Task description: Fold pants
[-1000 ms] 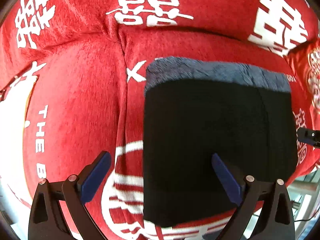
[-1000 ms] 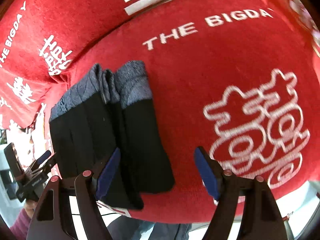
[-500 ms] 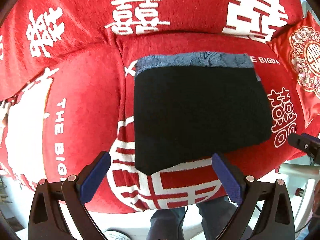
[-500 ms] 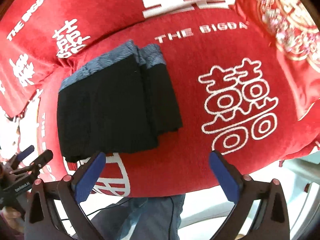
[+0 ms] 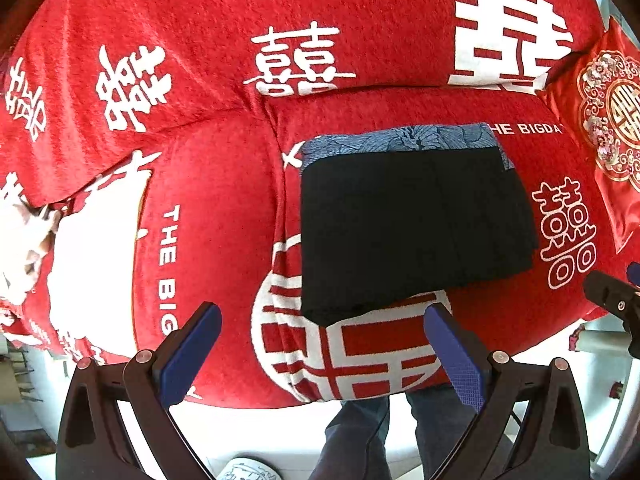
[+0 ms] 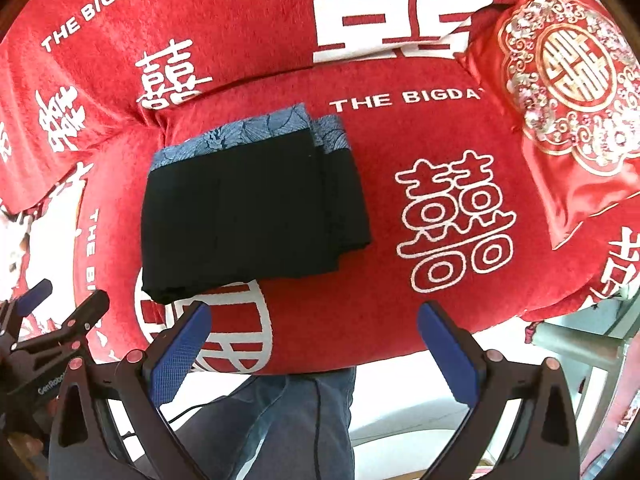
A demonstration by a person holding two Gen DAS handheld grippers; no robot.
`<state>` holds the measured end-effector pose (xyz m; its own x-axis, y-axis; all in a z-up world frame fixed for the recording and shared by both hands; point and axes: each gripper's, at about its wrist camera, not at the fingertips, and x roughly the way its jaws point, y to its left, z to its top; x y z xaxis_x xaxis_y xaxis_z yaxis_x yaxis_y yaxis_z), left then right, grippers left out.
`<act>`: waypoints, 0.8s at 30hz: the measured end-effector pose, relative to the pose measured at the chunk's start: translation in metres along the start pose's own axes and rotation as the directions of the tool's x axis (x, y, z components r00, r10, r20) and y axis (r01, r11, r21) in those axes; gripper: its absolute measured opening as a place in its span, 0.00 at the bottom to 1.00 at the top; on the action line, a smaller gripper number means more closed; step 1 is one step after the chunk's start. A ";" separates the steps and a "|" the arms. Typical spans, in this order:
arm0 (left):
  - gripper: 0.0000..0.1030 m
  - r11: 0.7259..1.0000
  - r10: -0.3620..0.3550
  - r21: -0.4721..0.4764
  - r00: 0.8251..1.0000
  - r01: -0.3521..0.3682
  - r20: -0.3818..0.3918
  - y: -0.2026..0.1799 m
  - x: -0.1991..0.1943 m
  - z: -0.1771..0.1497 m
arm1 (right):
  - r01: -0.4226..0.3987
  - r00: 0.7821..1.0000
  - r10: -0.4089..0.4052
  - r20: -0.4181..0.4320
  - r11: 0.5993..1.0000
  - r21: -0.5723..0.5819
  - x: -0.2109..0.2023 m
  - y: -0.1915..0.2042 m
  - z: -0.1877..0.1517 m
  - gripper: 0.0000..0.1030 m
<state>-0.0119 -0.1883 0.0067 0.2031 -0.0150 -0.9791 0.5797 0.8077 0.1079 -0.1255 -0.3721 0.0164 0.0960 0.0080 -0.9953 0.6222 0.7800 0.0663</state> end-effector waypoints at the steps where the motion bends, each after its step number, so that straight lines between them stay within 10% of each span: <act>1: 0.98 1.000 0.006 -0.001 1.000 -0.006 0.000 0.001 -0.002 -0.001 | 0.004 1.000 -0.004 0.001 1.000 0.000 -0.002 0.001 -0.001 1.00; 24: 0.98 0.999 -0.043 -0.019 0.999 0.043 -0.016 0.013 -0.023 0.005 | 0.016 1.000 -0.015 0.014 1.000 -0.027 -0.022 0.024 0.003 1.00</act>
<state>-0.0054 -0.1801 0.0317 0.1653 -0.0402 -0.9854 0.5730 0.8171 0.0628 -0.1100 -0.3552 0.0403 0.0974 -0.0127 -0.9952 0.6027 0.7964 0.0488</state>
